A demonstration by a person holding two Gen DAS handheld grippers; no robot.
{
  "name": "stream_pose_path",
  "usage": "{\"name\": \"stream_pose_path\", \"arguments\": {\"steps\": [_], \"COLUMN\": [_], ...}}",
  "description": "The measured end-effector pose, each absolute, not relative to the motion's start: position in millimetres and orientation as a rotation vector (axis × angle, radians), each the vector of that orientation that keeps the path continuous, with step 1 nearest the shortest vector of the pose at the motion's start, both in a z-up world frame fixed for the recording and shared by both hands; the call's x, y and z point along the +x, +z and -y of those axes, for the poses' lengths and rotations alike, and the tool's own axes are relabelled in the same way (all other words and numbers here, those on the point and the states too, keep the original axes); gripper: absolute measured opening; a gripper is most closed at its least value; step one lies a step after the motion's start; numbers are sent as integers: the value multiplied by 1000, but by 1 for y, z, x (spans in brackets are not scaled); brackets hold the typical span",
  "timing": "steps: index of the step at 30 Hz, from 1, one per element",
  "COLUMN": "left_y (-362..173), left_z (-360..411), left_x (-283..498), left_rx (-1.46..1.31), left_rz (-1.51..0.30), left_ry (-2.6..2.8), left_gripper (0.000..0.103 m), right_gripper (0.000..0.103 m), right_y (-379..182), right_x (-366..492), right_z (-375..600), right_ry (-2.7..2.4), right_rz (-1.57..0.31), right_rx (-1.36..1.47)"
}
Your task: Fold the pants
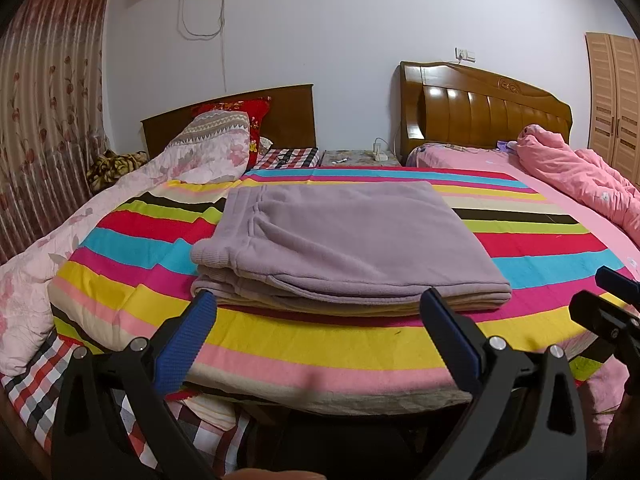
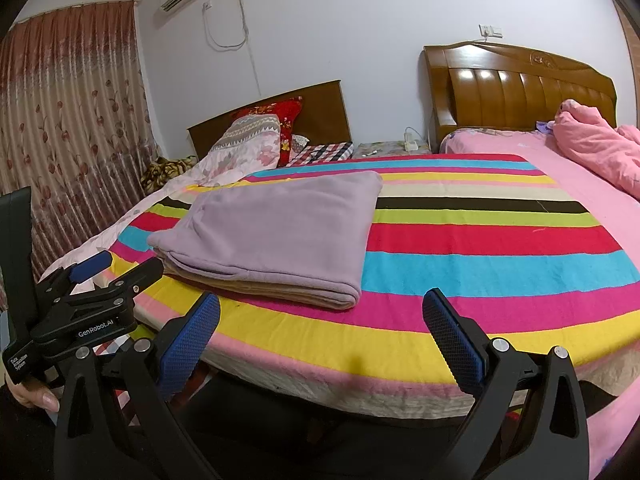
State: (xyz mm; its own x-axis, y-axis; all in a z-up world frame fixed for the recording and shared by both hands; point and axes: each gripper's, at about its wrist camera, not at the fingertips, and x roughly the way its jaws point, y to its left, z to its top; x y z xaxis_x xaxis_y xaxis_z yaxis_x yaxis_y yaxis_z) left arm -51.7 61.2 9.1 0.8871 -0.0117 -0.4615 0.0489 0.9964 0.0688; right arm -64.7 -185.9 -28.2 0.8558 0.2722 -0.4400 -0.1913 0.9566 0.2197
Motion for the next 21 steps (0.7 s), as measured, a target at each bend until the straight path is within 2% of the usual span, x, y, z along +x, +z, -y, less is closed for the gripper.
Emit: {"name": "stream_pose_path", "arguments": {"steps": [21], "left_y": [7], "left_z": [-61], "left_x": [-53], "left_rx": [77], "left_rz": [-482], "left_ry": [-33], "left_gripper": [101], "right_gripper": [98], "right_y": [-32], "right_x": [-65], "right_z": [185], "right_ry": [250], "right_rz": [-494], "right_rx": [172]}}
